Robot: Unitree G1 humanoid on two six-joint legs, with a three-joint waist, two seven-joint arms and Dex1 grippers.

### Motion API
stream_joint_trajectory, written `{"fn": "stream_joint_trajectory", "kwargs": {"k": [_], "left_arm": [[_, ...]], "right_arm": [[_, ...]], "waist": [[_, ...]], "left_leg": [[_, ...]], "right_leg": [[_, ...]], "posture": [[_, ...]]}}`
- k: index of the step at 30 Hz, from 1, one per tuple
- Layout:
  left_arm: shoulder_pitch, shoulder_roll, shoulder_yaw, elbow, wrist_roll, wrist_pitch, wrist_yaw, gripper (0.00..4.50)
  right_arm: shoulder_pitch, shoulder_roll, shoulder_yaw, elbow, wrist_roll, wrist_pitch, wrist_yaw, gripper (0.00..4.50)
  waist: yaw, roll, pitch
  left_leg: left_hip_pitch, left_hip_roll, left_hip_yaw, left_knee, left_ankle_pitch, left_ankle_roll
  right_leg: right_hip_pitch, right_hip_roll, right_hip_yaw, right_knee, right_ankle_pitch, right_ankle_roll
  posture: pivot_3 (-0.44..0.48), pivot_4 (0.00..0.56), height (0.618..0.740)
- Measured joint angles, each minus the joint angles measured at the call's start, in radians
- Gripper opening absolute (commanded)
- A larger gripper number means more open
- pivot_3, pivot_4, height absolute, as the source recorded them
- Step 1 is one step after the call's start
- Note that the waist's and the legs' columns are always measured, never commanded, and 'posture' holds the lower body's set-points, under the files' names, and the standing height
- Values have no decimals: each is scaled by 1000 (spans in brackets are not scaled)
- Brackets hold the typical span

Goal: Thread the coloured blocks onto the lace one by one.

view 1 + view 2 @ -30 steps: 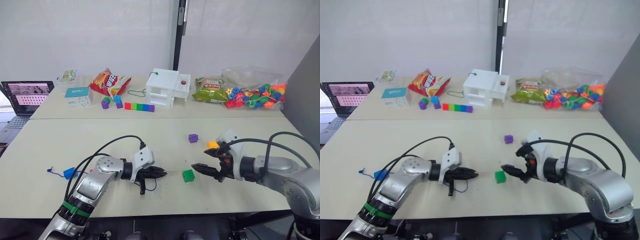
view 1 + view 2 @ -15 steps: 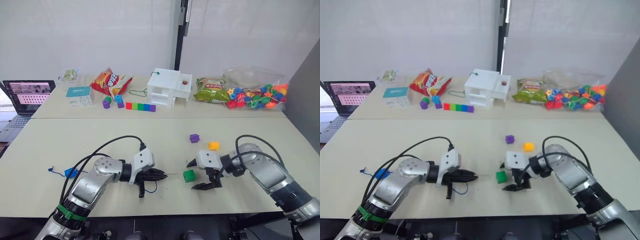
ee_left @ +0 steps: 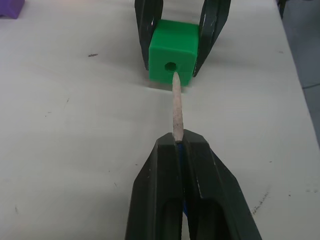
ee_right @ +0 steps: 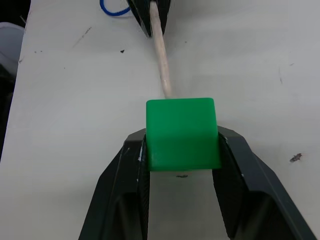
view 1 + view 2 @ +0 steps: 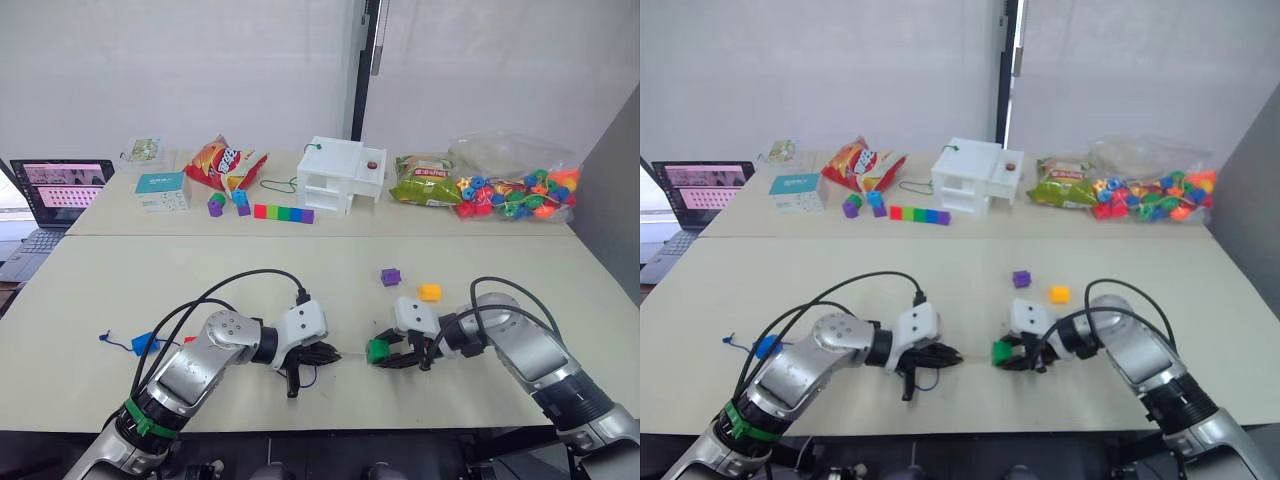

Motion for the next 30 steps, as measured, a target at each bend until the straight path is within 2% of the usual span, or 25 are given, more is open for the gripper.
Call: {"fn": "stream_joint_trajectory", "kwargs": {"k": [19,30], "left_arm": [[-31,-11,-37,27,30,0,-4,0],[-66,-68,-78,80,61,2,8,0]], "right_arm": [[18,11,6,-53,-45,79,-59,1187],[11,32,23,-98,-65,131,-79,1187]], "waist": [[1,0,0],[0,0,0]], "left_leg": [[0,-1,0,1,0,0],[0,-1,0,1,0,0]], "right_leg": [[0,0,0,0,0,0],[0,0,0,0,0,0]], "posture": [[0,150,740],[0,150,740]]}}
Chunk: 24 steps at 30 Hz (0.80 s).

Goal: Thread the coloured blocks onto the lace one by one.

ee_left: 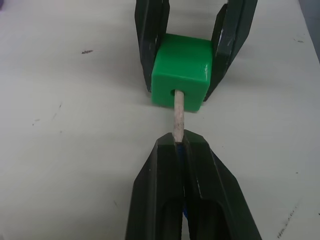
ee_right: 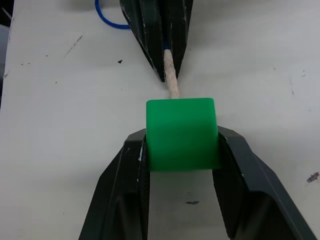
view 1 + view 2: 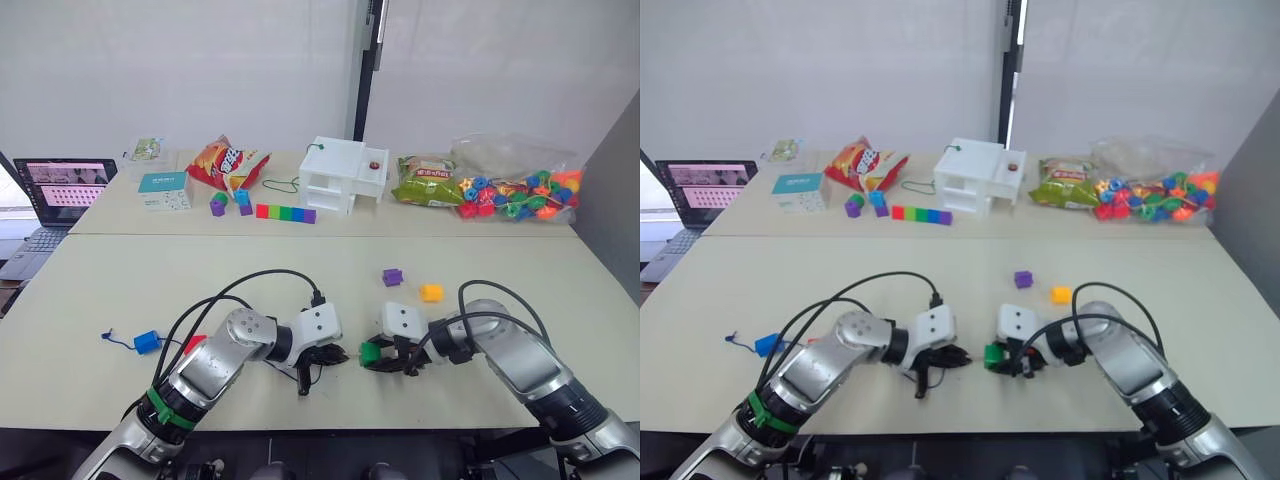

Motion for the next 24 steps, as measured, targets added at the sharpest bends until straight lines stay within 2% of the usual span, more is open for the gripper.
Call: {"fn": "stream_joint_trajectory", "kwargs": {"k": [6,10,13,20,24], "left_arm": [[-14,-57,-18,37,14,-1,10,0],[-28,-113,-14,119,14,-27,-5,0],[-29,-121,-4,144,14,-50,-16,0],[16,-85,48,85,-24,-63,-37,2243],[80,-48,112,-9,-79,-18,-30,2284]], "right_arm": [[-3,16,9,-19,-20,28,-2,1187],[-4,12,4,-23,-34,45,-2,1187],[-4,12,5,-31,-52,47,-1,1187],[2,18,5,-41,-60,46,-12,1187],[14,18,7,-58,-61,45,-28,1187]], "waist": [[1,0,0],[11,0,0],[13,0,0],[0,0,0],[-3,0,0]], "left_leg": [[0,0,0,1,0,0],[1,-1,-1,3,0,0],[1,-1,-1,5,0,0],[1,0,-1,4,0,0],[1,0,-1,3,0,0]], "right_leg": [[0,0,0,0,0,0],[3,0,0,0,0,1],[5,0,0,0,1,1],[2,0,0,3,1,1],[0,0,1,5,0,0]], "posture": [[0,150,740],[0,150,740],[0,150,740],[0,150,740],[0,150,740]]}}
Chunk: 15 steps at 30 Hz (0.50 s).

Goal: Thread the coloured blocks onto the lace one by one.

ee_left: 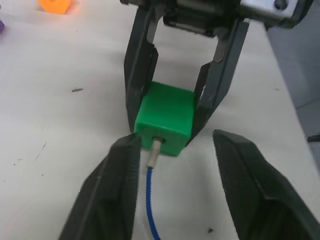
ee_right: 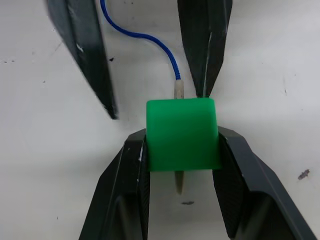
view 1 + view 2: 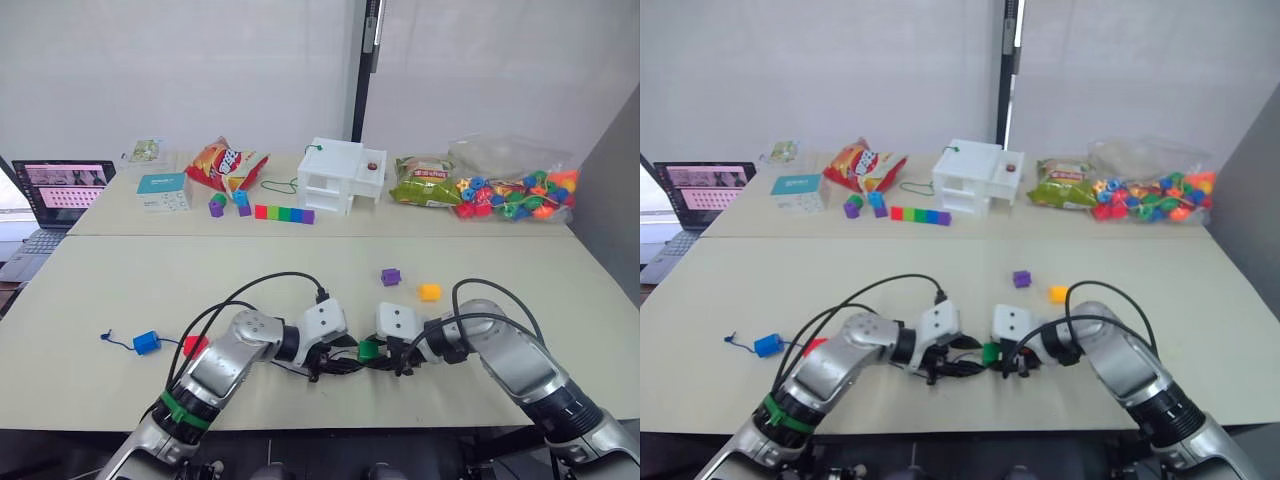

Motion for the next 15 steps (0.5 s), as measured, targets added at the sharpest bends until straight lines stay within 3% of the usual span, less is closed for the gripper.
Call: {"fn": "stream_joint_trajectory", "kwargs": {"k": [5,10,15], "left_arm": [[75,50,9,-19,21,-7,42,2284],[110,39,10,-23,33,-54,86,2284],[107,32,-5,16,59,-115,107,810]], "right_arm": [[3,-8,-2,-4,1,1,0,1187],[4,-11,-2,-4,2,2,1,1187],[4,-15,-2,-7,3,11,4,1187]], "waist": [[2,0,0],[5,0,0],[9,0,0]], "left_leg": [[1,0,0,0,0,0],[1,0,0,0,0,0],[2,-1,0,0,0,0]], "right_leg": [[1,-1,0,0,0,0],[1,-1,0,1,0,0],[3,-2,0,1,0,0]], "posture": [[0,150,740],[0,150,740],[0,150,740]]}}
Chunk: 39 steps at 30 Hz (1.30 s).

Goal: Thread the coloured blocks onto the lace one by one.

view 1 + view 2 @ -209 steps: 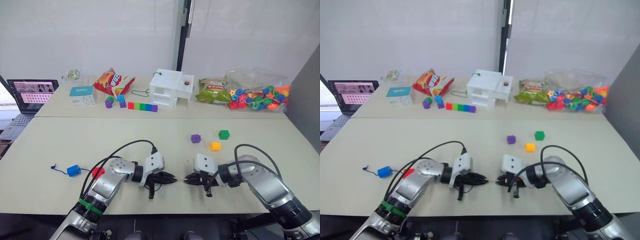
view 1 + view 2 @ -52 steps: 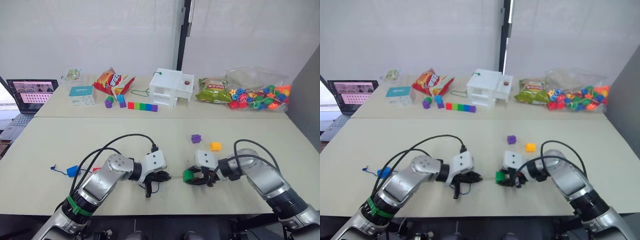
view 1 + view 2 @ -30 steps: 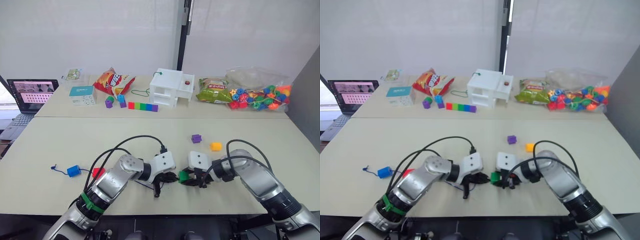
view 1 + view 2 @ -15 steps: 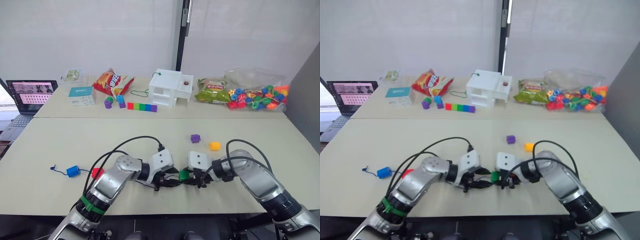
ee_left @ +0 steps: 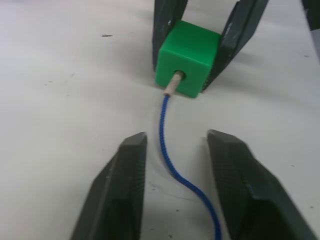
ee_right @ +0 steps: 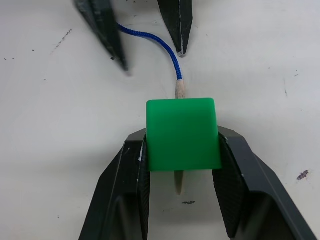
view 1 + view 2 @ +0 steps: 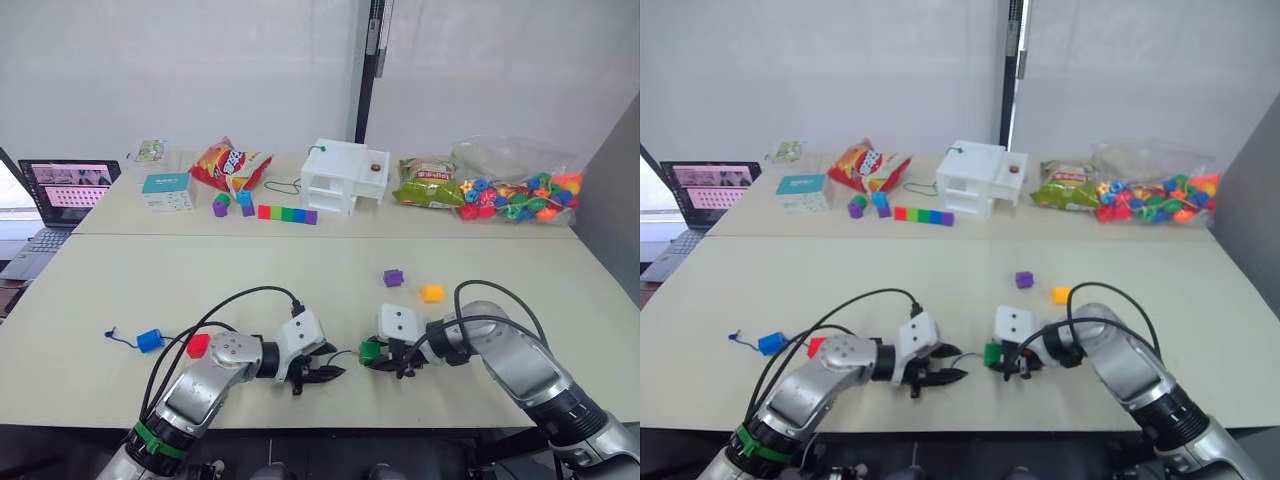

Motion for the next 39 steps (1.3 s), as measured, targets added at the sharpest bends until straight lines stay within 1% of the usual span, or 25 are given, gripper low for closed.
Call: {"fn": "stream_joint_trajectory", "kwargs": {"k": [2,3,11,17,21,27,30,31,33,34,35,38,39], "left_arm": [[-5,-4,1,16,4,-13,3,140],[-5,-4,1,19,7,-19,3,25],[-32,-18,-8,55,11,-51,-27,0],[-117,-60,-82,103,39,-54,-76,0],[-141,-66,-87,125,42,-62,-93,0],[-144,-72,-83,131,53,-62,-89,0],[-144,-77,-76,131,54,-56,-77,760],[-144,-76,-72,130,53,-54,-77,1132],[-144,-67,-66,117,38,-43,-89,1805],[-144,-68,-67,101,32,-41,-100,2210],[-144,-66,-67,89,30,-40,-105,2431],[-149,-41,-63,69,28,-34,-119,3436],[-158,-34,-63,68,33,-31,-120,3746]], "right_arm": [[0,0,0,-4,1,7,1,1187],[0,0,0,-6,1,9,2,1187],[1,-8,2,-16,0,16,2,1187],[-1,4,5,-17,-3,18,-3,1187],[-4,9,9,-17,-7,18,-5,1187],[-5,11,12,-17,-15,11,-5,1187],[-3,11,10,-18,-15,8,-6,1187],[0,14,8,-20,-15,8,-11,2207],[9,32,4,-24,-8,10,-27,2876],[16,34,2,-34,2,16,-30,3303],[21,34,0,-40,9,21,-31,3501],[31,21,-25,-61,29,32,-33,4500],[37,9,-47,-74,47,33,-32,4500]], "waist": [[0,0,0],[-1,0,0],[4,0,0],[-3,0,0],[-6,0,0],[-6,0,0],[-6,0,0],[-6,0,0],[-7,0,0],[-7,0,0],[-7,0,0],[-4,0,0],[-2,0,0]], "left_leg": [[0,0,0,0,0,0],[0,0,0,0,0,0],[-1,0,0,0,0,0],[-2,0,0,0,0,0],[-1,0,0,0,0,0],[-1,0,0,0,0,0],[-1,0,0,0,0,0],[-1,0,0,0,0,0],[-2,0,0,0,0,0],[-3,0,0,0,0,0],[-3,0,0,0,0,0],[-3,0,0,1,0,0],[-3,0,0,1,0,0]], "right_leg": [[0,0,0,0,0,0],[0,0,0,0,0,0],[0,0,0,0,0,0],[-2,1,0,0,0,0],[-2,2,0,0,0,0],[-2,2,0,1,0,0],[-2,2,0,1,0,0],[-2,2,0,1,0,0],[-3,2,0,2,0,0],[-4,1,0,2,0,0],[-4,1,0,2,0,0],[-4,1,0,2,0,0],[-3,1,0,1,0,0]], "posture": [[0,150,740],[0,150,740],[0,150,740],[0,150,740],[0,150,740],[0,150,740],[0,150,740],[0,150,740],[0,150,740],[0,150,740],[0,150,740],[0,150,740],[0,150,740]]}}
